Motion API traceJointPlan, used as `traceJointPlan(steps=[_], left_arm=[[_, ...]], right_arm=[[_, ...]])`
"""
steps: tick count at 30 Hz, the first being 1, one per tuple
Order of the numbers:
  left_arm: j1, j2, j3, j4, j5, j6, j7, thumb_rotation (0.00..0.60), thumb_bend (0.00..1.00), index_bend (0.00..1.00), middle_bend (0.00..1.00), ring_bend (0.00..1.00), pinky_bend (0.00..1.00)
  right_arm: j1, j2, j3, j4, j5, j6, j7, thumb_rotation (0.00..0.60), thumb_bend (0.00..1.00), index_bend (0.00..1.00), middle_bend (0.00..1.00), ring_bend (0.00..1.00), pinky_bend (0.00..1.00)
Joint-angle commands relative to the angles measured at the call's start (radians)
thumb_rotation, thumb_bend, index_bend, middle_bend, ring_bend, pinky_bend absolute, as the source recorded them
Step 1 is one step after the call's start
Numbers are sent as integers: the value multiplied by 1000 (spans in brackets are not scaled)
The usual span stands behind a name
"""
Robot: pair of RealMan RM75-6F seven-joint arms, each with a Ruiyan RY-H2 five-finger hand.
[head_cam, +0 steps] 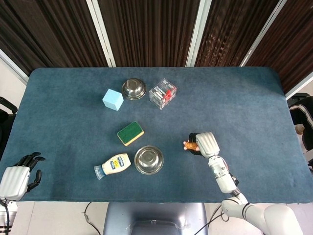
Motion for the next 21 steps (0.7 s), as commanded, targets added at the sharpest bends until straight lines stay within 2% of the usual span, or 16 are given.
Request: traceJointPlan(steps=[1,4,5,7,10,12,15,17,19,21], left_arm=[[-1,0,-1,0,-1,-1,0,600,559,334,207,257,549],[-1,-1,-1,1,-1,-1,0,600,559,335,207,257,550],[-1,-1,-1,1,-2,-2,0,600,559,336,207,257,550],[-1,0,-1,0,-1,-1,1,600,559,336,208,257,549],[-1,0,-1,-1,0,1,3,600,559,337,208,257,550],[-1,0,-1,-2,0,0,5,600,558,337,208,257,550],[-1,1,-1,-5,0,1,6,600,559,337,207,257,550],[-1,2,-2,-6,0,2,7,600,558,337,208,257,550],[0,2,-2,-7,1,5,8,600,559,338,208,257,549],[0,2,-3,-8,1,6,8,600,558,338,208,257,549]], right_arm=[[-5,27,-5,-29,11,-30,-23,600,448,740,698,963,957],[-16,76,-5,-108,28,-53,-39,600,302,464,520,930,930],[-20,93,-4,-133,34,-61,-43,600,278,404,489,922,924],[-27,131,-2,-191,51,-78,-63,600,201,216,399,895,904],[-37,208,-2,-303,87,-114,-132,600,98,42,305,840,872],[-43,276,-9,-398,134,-159,-223,600,54,2,248,761,855],[-52,387,-9,-569,235,-211,-352,600,16,0,147,546,823],[-64,461,-11,-682,295,-212,-413,600,12,0,107,375,746],[-81,520,-15,-769,319,-186,-444,600,11,0,86,234,628],[-116,579,-23,-852,308,-124,-450,600,12,0,82,159,506]])
